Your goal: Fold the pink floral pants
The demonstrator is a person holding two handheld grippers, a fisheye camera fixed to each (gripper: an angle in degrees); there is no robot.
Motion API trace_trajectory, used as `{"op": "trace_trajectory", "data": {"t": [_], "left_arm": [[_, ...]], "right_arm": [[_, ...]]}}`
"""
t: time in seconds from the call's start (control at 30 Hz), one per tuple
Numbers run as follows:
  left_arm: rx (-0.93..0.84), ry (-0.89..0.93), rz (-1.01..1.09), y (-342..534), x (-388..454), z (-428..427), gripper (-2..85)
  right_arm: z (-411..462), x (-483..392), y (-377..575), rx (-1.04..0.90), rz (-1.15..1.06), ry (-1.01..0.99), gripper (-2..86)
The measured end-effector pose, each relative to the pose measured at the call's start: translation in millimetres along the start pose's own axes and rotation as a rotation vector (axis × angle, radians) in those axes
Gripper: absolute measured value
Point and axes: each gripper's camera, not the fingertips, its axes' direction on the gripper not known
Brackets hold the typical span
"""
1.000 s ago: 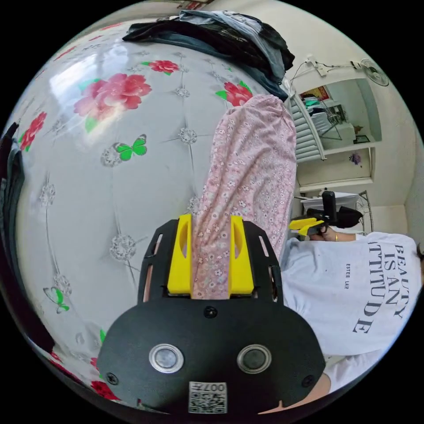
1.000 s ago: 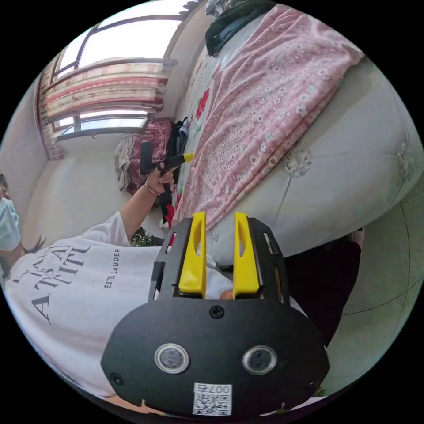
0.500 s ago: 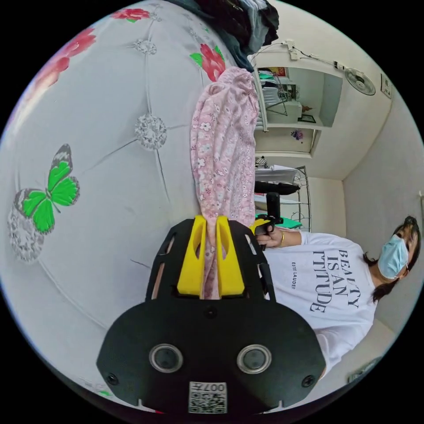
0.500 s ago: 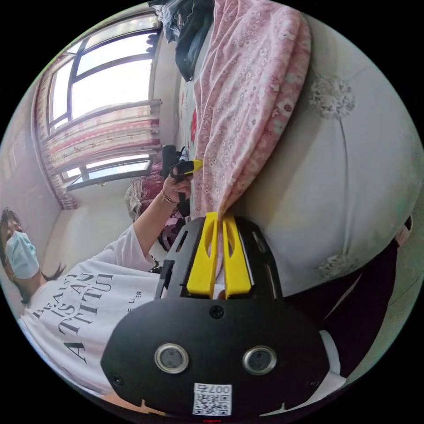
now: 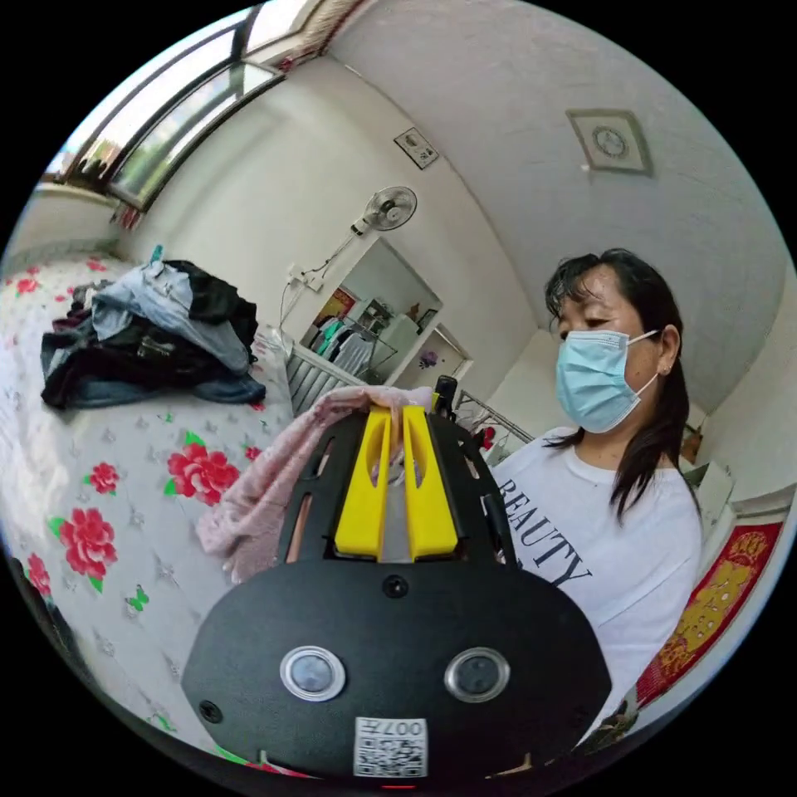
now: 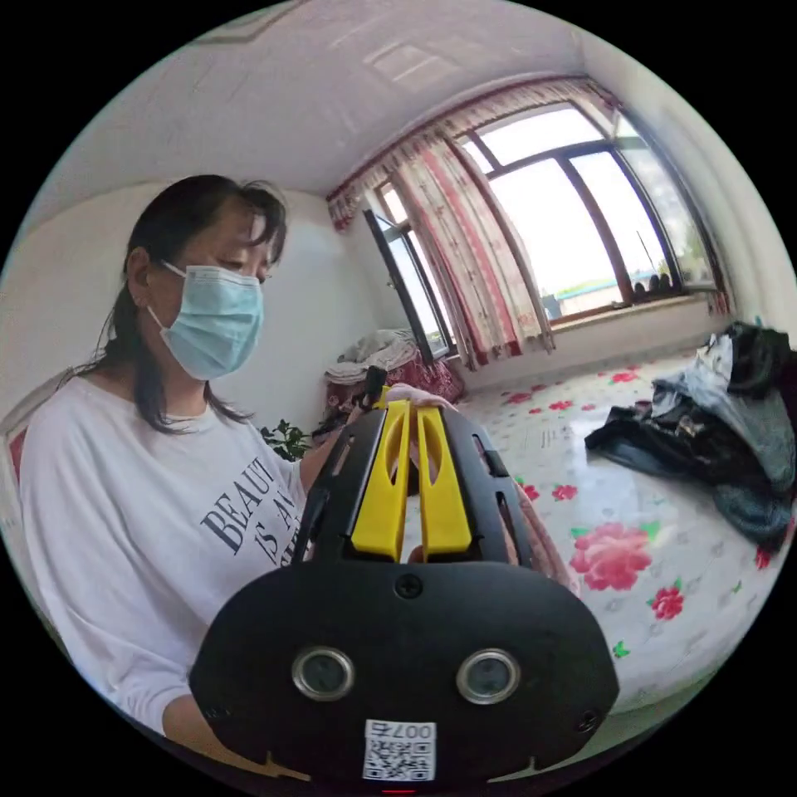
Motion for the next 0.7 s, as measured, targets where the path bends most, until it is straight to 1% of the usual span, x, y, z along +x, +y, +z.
{"op": "trace_trajectory", "data": {"t": [0.07, 0.13, 0.17, 0.23, 0.3, 0.33, 0.4, 0.47, 0.5, 0.57, 0.63, 0.7], "left_arm": [[-0.004, -0.143, 0.027, -10, 43, -8, -0.4], [-0.009, -0.136, -0.037, -12, 66, -13, -0.4], [0.020, -0.104, -0.040, -10, 83, -17, -0.4], [0.061, -0.108, -0.024, -6, 111, -22, -0.4], [0.073, -0.240, -0.035, 2, 135, -26, -0.4], [0.074, -0.269, -0.053, 5, 136, -26, -0.4], [0.092, -0.348, -0.182, 18, 120, -33, -0.4], [0.135, -0.377, -0.293, 27, 96, -44, -0.4], [0.168, -0.364, -0.354, 30, 80, -52, -0.4], [0.238, -0.375, -0.404, 28, 67, -66, -0.5], [0.278, -0.393, -0.404, 15, 68, -77, -0.5], [0.309, -0.440, -0.343, -9, 90, -87, -0.5]], "right_arm": [[-3, -19, -12, -0.064, -0.046, 0.039, -0.4], [-10, -27, -20, -0.088, -0.030, 0.009, -0.4], [-19, -37, -22, -0.050, -0.075, -0.035, -0.4], [-27, -45, -23, -0.013, -0.131, -0.111, -0.4], [-19, -29, -26, -0.084, -0.084, -0.122, -0.4], [-14, -23, -27, -0.114, -0.067, -0.125, -0.4], [13, 5, -30, -0.222, -0.029, -0.124, -0.4], [39, 27, -33, -0.289, -0.032, -0.120, -0.4], [55, 43, -38, -0.307, -0.024, -0.117, -0.4], [74, 64, -52, -0.312, -0.017, -0.135, -0.4], [84, 74, -69, -0.283, -0.035, -0.145, -0.4], [82, 63, -94, -0.221, -0.117, -0.135, -0.4]]}}
